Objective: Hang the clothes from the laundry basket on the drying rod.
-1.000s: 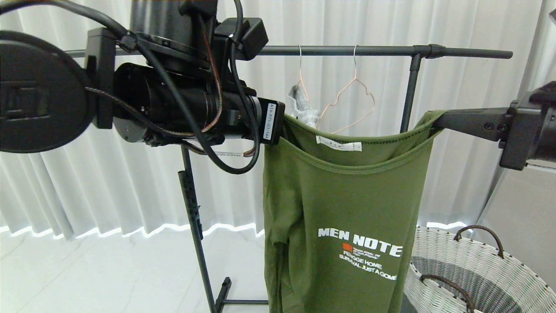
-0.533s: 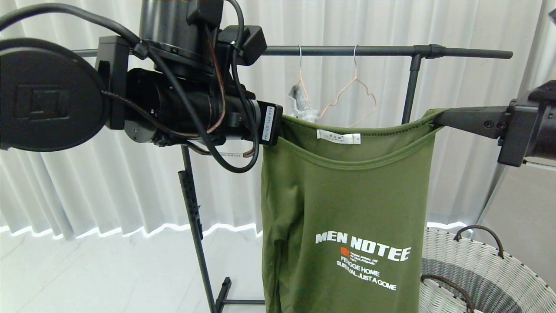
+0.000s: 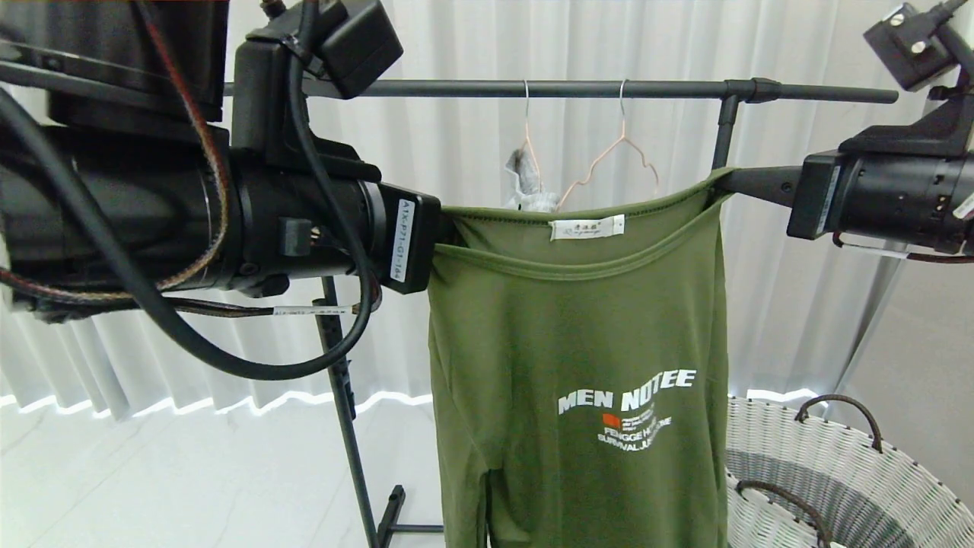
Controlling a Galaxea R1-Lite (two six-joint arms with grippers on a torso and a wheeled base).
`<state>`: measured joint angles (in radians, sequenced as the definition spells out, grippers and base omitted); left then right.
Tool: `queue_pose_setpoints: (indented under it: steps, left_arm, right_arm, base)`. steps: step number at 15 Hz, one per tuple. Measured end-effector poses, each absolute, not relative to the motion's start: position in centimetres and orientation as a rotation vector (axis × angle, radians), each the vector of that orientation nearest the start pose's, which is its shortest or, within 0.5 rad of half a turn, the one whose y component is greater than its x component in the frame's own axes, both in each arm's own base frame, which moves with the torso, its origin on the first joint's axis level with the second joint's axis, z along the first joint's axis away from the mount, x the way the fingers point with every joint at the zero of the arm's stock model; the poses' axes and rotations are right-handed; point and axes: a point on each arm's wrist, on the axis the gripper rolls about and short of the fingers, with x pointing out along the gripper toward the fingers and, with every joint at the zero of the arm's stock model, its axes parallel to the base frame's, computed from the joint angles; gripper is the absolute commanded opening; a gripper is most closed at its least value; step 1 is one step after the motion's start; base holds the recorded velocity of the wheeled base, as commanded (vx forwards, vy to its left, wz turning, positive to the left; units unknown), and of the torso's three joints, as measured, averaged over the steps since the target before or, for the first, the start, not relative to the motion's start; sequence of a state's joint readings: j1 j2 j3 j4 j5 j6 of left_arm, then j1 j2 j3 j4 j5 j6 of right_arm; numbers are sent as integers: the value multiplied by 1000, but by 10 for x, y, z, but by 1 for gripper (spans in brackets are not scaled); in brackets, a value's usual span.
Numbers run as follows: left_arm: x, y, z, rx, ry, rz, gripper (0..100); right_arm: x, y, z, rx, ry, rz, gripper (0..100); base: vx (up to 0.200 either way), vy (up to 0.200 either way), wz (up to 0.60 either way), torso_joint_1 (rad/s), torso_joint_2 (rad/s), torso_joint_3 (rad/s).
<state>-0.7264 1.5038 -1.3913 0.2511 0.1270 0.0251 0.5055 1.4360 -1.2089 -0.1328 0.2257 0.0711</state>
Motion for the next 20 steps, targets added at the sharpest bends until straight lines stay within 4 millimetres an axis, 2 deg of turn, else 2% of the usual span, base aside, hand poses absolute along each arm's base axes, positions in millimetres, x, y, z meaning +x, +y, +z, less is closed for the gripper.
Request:
queue_pose_setpoints:
  steps: [5, 15, 16, 20]
  left_arm:
    - [195, -164, 317, 166, 332, -580, 0]
    - [200, -168, 315, 169, 341, -576, 0]
    - [200, -168, 315, 169, 341, -576, 0]
    - [201, -167, 317, 163, 335, -572, 0]
  right_arm:
    - [216, 121, 314, 51, 151, 707, 0]
    - [210, 116, 314, 50, 158, 702, 0]
    - [209, 116, 313, 49, 163, 701, 100]
    - [204, 112, 308, 39, 192, 687, 100]
  base:
    - [0, 0, 0, 0, 0, 0]
    - [0, 0, 0, 0, 0, 0]
    - [0, 0, 0, 0, 0, 0]
    - [0, 0, 0, 0, 0, 0]
